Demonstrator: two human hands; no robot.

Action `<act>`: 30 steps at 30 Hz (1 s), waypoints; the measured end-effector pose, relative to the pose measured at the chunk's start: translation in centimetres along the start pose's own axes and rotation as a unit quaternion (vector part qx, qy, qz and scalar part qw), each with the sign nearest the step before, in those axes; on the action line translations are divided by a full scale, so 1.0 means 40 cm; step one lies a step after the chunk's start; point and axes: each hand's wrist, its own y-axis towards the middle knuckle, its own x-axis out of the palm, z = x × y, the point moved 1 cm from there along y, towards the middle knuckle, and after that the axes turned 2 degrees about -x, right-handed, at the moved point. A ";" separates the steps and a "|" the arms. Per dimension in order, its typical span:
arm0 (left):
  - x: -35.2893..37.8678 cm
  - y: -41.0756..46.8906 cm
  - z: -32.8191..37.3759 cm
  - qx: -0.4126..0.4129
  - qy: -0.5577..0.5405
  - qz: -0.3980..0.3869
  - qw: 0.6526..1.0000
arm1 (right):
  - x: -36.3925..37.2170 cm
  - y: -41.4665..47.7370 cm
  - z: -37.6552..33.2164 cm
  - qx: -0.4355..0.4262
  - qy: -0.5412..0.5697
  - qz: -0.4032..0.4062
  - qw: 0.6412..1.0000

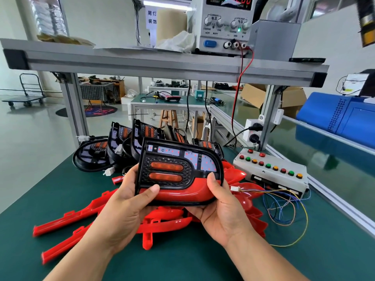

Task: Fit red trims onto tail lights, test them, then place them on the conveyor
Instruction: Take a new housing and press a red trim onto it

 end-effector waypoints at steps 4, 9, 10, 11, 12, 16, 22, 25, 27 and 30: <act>0.001 0.002 -0.002 0.003 0.008 0.007 1.000 | 0.001 0.001 -0.003 -0.007 -0.014 0.003 1.000; -0.003 0.006 -0.003 -0.005 -0.001 0.003 1.000 | -0.001 0.006 -0.007 -0.009 -0.029 -0.003 1.000; -0.006 0.006 0.000 -0.007 -0.006 0.001 1.000 | -0.003 0.006 -0.010 -0.001 -0.036 -0.015 0.999; -0.011 0.007 0.004 -0.010 -0.011 -0.001 1.000 | -0.005 0.006 -0.014 0.011 -0.041 -0.027 0.999; -0.017 0.008 0.009 -0.015 -0.016 -0.005 1.000 | -0.008 0.005 -0.018 0.023 -0.042 -0.038 0.998; -0.040 0.006 0.019 -0.033 -0.029 -0.018 0.999 | -0.018 0.004 -0.027 0.031 -0.047 -0.062 0.996; -0.025 0.005 0.003 -0.017 0.023 0.023 0.999 | -0.020 0.006 -0.018 0.002 -0.056 -0.045 0.997; -0.023 0.005 0.002 -0.008 0.033 0.026 0.999 | -0.015 0.006 -0.017 -0.007 -0.054 -0.037 0.998; -0.023 0.005 0.004 -0.003 0.032 0.025 0.999 | -0.014 0.007 -0.019 -0.012 -0.042 -0.030 0.999; -0.021 0.005 0.003 -0.004 0.027 0.019 0.999 | -0.013 0.005 -0.021 -0.011 -0.032 -0.031 0.999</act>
